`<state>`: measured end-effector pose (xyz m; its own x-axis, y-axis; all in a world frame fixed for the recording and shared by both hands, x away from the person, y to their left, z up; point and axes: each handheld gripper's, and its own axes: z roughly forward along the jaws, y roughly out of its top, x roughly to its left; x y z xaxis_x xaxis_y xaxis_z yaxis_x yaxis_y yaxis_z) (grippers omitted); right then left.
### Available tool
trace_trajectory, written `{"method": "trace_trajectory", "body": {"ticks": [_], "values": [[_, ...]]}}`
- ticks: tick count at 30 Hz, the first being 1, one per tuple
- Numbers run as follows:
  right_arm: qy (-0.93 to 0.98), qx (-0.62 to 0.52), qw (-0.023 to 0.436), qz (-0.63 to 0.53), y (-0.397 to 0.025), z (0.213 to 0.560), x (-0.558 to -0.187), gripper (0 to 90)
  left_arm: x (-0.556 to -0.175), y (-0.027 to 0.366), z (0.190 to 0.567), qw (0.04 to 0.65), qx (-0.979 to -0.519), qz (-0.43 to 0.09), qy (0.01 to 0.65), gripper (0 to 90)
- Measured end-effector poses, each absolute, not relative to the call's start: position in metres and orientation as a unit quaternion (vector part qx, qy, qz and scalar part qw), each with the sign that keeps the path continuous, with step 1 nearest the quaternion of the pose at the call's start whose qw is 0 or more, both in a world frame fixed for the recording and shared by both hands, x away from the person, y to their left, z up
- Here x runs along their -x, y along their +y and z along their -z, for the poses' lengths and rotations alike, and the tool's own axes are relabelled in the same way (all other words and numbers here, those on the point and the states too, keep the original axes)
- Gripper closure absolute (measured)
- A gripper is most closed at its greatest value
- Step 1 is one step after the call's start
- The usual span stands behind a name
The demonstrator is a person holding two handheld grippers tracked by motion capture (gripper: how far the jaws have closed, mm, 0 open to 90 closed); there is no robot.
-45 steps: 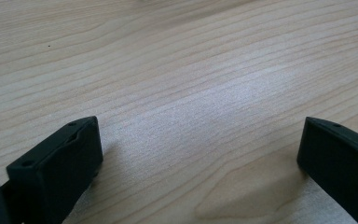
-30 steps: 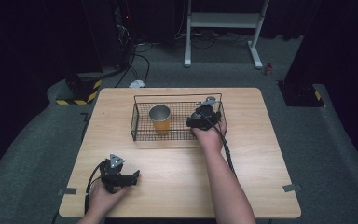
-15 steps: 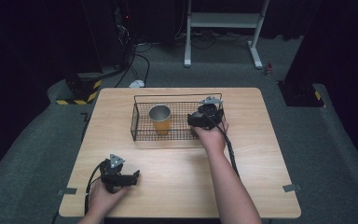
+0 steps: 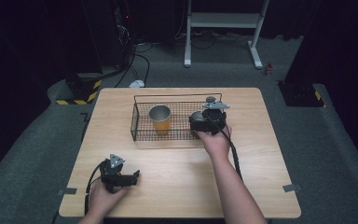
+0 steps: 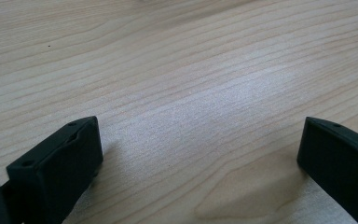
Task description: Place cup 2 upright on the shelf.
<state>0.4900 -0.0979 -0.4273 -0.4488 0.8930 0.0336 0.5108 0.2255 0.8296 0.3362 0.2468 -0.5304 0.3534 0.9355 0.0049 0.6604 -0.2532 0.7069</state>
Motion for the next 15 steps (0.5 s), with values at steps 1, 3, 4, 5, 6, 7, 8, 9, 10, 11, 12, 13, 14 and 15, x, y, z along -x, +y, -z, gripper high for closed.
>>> {"method": "trace_trajectory", "body": {"ticks": [1, 3, 4, 5, 6, 7, 8, 9, 10, 11, 12, 13, 14, 15], "values": [[0.746, -0.469, 0.236, -0.409, -0.098, 0.428, -0.488, 11.0, -0.336, 0.247, 0.53, 0.314, -0.76, -0.219, 0.525, 0.3], [0.747, -0.469, 0.235, -0.409, -0.099, 0.429, -0.486, 11.2, -0.336, 0.247, 0.53, 0.314, -0.76, -0.219, 0.525, 0.3], [0.746, -0.47, 0.234, -0.409, -0.099, 0.43, -0.485, 11.4, -0.336, 0.247, 0.53, 0.314, -0.76, -0.219, 0.525, 0.3], [0.747, -0.47, 0.233, -0.408, -0.1, 0.431, -0.484, 11.5, -0.336, 0.247, 0.53, 0.314, -0.76, -0.219, 0.525, 0.3], [0.747, -0.47, 0.234, -0.408, -0.1, 0.431, -0.483, 12.1, -0.336, 0.247, 0.53, 0.313, -0.761, -0.219, 0.525, 0.3], [0.746, -0.472, 0.235, -0.407, -0.1, 0.431, -0.481, 12.3, -0.336, 0.247, 0.53, 0.313, -0.76, -0.219, 0.525, 0.3], [0.746, -0.472, 0.238, -0.405, -0.1, 0.432, -0.48, 12.4, -0.336, 0.247, 0.53, 0.314, -0.76, -0.219, 0.525, 0.3], [0.745, -0.471, 0.24, -0.406, -0.1, 0.432, -0.479, 12.4, -0.336, 0.247, 0.53, 0.313, -0.761, -0.219, 0.525, 0.3], [0.745, -0.47, 0.241, -0.406, -0.1, 0.433, -0.477, 12.3, -0.336, 0.247, 0.53, 0.314, -0.76, -0.219, 0.525, 0.3], [0.745, -0.47, 0.244, -0.405, -0.101, 0.433, -0.475, 12.3, -0.336, 0.247, 0.53, 0.314, -0.76, -0.219, 0.525, 0.3], [0.745, -0.472, 0.244, -0.404, -0.101, 0.433, -0.473, 12.3, -0.336, 0.247, 0.53, 0.314, -0.76, -0.219, 0.525, 0.3], [0.746, -0.469, 0.247, -0.403, -0.102, 0.434, -0.472, 12.5, -0.336, 0.247, 0.53, 0.314, -0.76, -0.219, 0.525, 0.3], [0.745, -0.471, 0.251, -0.401, -0.102, 0.434, -0.47, 12.8, -0.336, 0.247, 0.53, 0.314, -0.76, -0.219, 0.525, 0.3], [0.743, -0.476, 0.251, -0.398, -0.103, 0.434, -0.468, 12.8, -0.336, 0.247, 0.53, 0.314, -0.76, -0.219, 0.525, 0.3]]}}
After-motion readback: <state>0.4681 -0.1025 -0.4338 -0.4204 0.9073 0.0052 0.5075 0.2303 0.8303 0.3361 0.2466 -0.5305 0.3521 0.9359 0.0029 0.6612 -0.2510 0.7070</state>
